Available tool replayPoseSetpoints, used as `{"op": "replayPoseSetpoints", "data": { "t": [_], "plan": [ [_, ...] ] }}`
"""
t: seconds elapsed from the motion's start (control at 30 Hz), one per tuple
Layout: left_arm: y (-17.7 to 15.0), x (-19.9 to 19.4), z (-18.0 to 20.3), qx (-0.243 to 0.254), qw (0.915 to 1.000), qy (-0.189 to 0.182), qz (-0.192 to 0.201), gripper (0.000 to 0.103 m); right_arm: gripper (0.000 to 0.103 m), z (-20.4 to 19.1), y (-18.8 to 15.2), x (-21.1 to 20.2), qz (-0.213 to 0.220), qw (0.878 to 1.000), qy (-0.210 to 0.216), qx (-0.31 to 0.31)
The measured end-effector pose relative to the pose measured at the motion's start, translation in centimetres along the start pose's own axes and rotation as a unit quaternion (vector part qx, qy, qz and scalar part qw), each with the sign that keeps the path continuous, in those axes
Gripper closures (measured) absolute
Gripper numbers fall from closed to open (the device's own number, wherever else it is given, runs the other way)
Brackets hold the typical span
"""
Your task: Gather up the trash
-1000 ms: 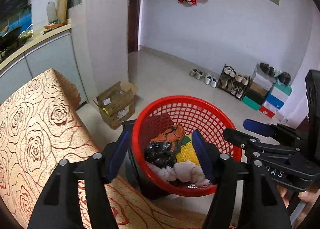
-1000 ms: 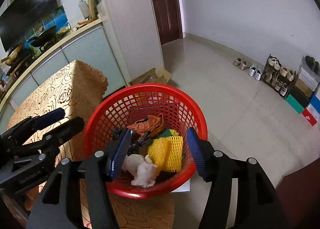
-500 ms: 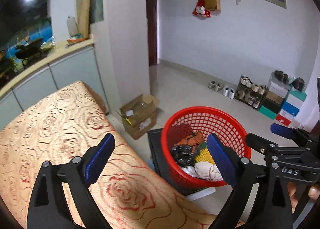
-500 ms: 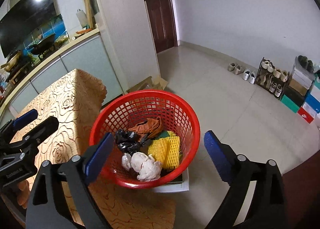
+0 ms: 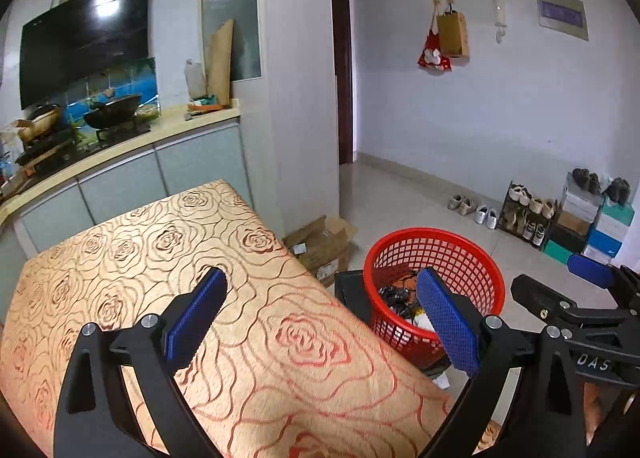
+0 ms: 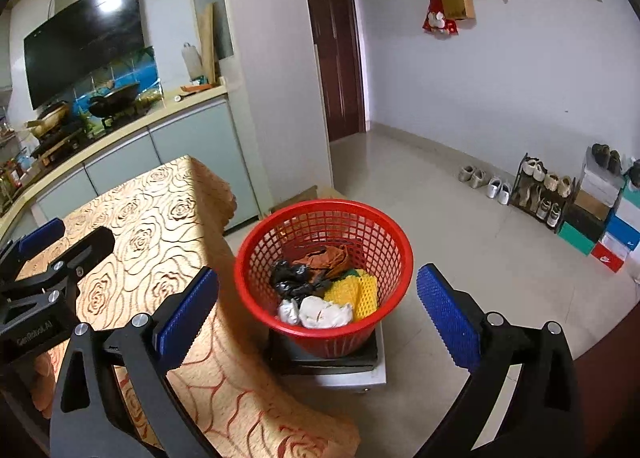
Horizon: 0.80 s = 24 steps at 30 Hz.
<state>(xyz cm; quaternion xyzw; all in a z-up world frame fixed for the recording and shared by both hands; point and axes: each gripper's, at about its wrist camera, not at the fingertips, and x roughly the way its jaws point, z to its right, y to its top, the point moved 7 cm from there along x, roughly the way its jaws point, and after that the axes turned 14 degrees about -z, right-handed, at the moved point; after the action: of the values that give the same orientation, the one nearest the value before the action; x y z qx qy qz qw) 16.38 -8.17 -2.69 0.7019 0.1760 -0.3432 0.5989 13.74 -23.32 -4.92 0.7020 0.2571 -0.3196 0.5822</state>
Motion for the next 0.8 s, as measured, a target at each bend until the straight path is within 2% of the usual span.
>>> {"op": "replayPoseSetpoints", "data": {
  "t": [0.3, 0.8],
  "plan": [
    [-2.8, -1.6, -0.3, -0.01, 0.9999, -0.005, -0.003, 0.011, 0.007, 0.0, -2.2, -2.0, 0.02, 1.0, -0.005, 0.01],
    [-6.0, -2.4, 0.8, -0.022, 0.9995, -0.003, -0.024, 0.011, 0.007, 0.0, -4.3, -3.4, 0.016, 1.0, -0.007, 0.007]
  ]
}}
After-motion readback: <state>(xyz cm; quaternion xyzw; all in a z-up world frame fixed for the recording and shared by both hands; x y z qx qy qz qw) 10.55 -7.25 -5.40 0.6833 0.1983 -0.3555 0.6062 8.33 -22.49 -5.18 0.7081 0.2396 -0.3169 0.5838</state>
